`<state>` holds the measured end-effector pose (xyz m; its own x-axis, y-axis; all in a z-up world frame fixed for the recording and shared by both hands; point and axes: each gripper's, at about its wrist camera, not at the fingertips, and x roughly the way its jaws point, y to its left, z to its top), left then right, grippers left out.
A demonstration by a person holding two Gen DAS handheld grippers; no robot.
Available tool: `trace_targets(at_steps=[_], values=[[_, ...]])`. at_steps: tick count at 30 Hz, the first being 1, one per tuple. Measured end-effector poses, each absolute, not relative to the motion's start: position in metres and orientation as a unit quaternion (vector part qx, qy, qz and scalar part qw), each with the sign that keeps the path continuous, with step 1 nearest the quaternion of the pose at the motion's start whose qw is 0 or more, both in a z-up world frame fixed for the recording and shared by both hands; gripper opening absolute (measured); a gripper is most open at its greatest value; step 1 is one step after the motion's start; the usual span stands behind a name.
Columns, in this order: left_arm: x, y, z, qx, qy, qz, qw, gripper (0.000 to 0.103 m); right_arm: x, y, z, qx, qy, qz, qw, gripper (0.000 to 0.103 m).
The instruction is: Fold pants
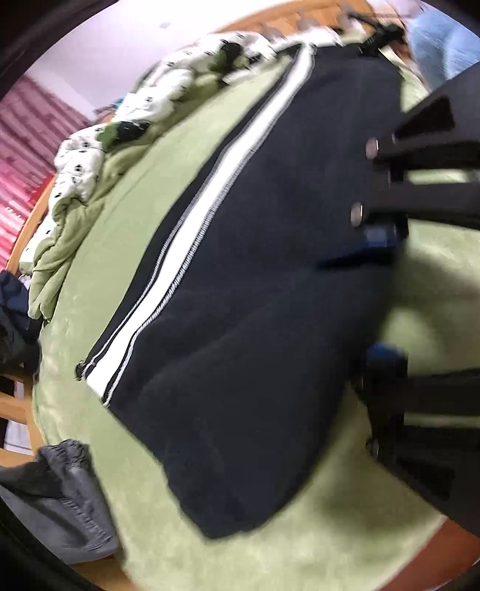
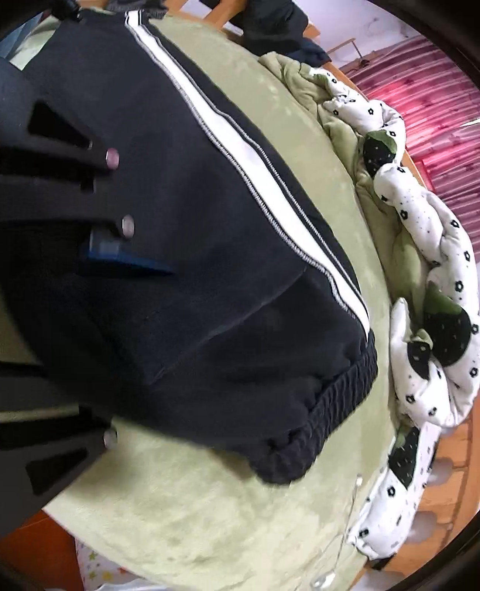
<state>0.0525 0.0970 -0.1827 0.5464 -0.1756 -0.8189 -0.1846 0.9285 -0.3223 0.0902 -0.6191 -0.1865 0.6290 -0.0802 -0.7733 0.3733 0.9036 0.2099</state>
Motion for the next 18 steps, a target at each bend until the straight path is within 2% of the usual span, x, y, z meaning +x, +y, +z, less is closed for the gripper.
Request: trace_targets(at_steps=[1, 4, 6, 10, 16, 18], values=[[0.046, 0.098, -0.179, -0.173, 0.477, 0.011, 0.862, 0.059, 0.084, -0.619, -0.184, 0.181, 0.408, -0.130, 0.885, 0.043], [0.024, 0.106, -0.171, -0.153, 0.464, 0.028, 0.872, 0.064, 0.059, -0.630, -0.174, 0.190, 0.397, -0.128, 0.889, 0.052], [0.012, 0.115, -0.167, -0.163, 0.462, 0.034, 0.871, 0.064, 0.050, -0.643, -0.168, 0.202, 0.386, -0.134, 0.890, 0.063], [0.004, 0.124, -0.154, -0.176, 0.445, 0.052, 0.877, 0.064, 0.065, -0.662, -0.166, 0.224, 0.377, -0.147, 0.887, 0.065], [0.012, 0.132, -0.134, -0.166, 0.412, 0.091, 0.891, 0.064, 0.113, -0.699, -0.188, 0.318, 0.368, -0.158, 0.859, 0.074], [0.020, 0.135, -0.129, -0.171, 0.408, 0.094, 0.892, 0.064, 0.127, -0.710, -0.196, 0.345, 0.372, -0.174, 0.844, 0.072]])
